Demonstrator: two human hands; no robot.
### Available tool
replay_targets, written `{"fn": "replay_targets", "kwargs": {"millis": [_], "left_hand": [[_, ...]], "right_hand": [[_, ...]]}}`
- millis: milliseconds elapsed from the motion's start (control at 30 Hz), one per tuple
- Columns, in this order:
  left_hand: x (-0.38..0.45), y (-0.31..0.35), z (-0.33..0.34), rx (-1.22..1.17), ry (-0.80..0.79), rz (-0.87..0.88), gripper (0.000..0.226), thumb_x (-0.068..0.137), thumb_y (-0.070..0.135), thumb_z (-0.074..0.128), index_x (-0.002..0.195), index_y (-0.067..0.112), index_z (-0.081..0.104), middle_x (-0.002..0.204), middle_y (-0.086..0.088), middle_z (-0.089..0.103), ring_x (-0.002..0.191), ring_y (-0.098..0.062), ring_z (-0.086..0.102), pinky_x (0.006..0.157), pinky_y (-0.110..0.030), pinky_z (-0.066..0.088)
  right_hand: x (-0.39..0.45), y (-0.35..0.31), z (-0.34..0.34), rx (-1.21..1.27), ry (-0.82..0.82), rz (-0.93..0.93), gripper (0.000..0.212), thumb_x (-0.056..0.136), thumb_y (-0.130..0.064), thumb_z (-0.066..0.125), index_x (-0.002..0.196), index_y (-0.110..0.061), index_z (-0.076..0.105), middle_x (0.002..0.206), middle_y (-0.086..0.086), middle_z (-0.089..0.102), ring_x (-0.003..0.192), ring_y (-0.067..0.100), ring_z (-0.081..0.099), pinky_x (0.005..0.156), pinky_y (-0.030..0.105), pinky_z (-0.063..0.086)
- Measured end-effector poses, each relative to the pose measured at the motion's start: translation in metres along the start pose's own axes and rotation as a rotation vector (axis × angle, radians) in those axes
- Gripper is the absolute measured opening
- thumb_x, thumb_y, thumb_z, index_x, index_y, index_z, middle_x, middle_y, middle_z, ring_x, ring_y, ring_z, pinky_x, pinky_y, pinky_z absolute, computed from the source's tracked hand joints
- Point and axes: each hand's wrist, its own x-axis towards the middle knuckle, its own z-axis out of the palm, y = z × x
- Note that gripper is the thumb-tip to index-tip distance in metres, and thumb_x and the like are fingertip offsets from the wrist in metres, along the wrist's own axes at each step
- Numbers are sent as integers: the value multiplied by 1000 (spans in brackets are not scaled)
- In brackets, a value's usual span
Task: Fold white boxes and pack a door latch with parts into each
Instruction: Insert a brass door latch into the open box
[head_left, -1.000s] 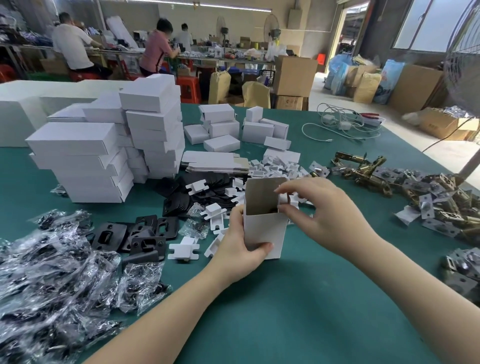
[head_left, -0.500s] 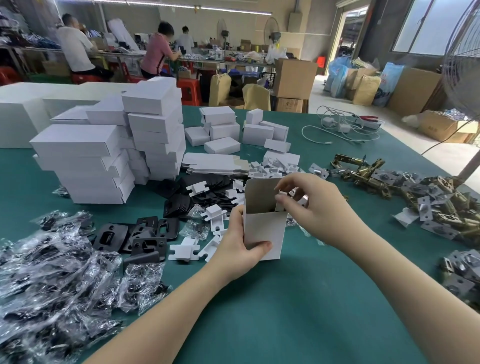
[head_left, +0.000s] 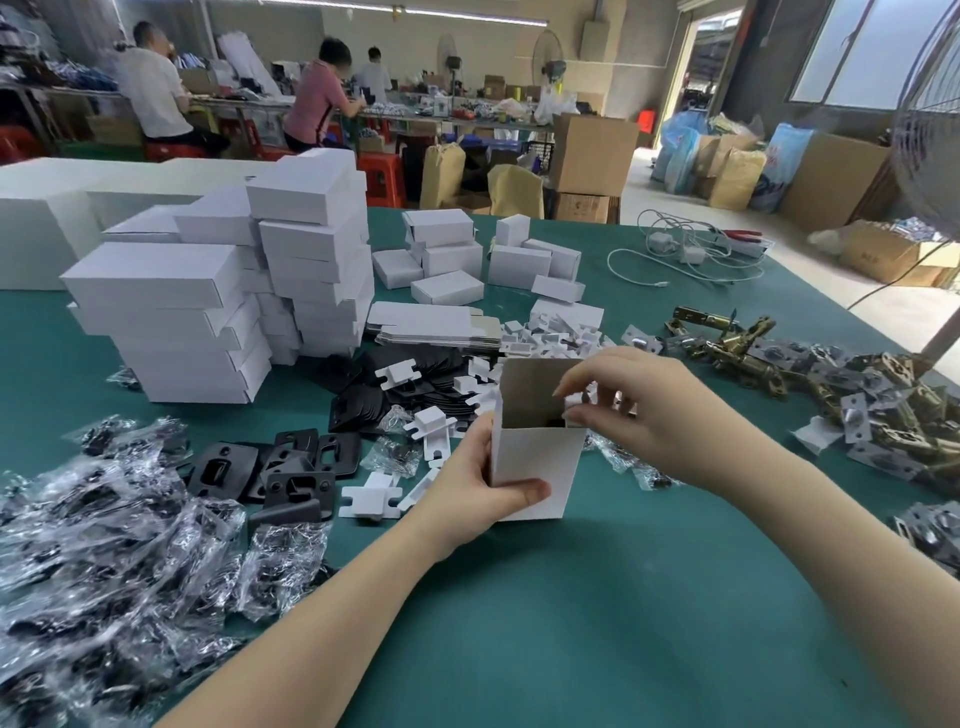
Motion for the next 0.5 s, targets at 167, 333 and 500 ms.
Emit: {"fn": "replay_targets", "kwargs": {"millis": [167,333,500], "left_hand": [[1,0,-4,-190,58,-7,57,68,2,74,118,21,54,101,3,72,95,-13,67,79,-27,54],[0,-4,3,-213,12,-37,57,66,-1,76,116,18,55,99,3,74,94,-14,69,77,-24,54],[2,-7,6,-63,16,-16,54,67,7,77,113,28,58,98,11,72,94,-8,67,76,-22,53]], "right_hand": [[5,-16,7,4,84,-30,13,93,-19,64,105,-22,66,94,-16,56,80,-5,51,71,11,38],[20,-25,3,-157,-11,-2,16,96,-27,60,110,-21,64,94,-13,56,89,10,54,74,25,40],[2,-18,-3,-233,-152,51,16,97,-27,58,111,-25,64,99,-10,64,93,12,54,83,35,46]]}}
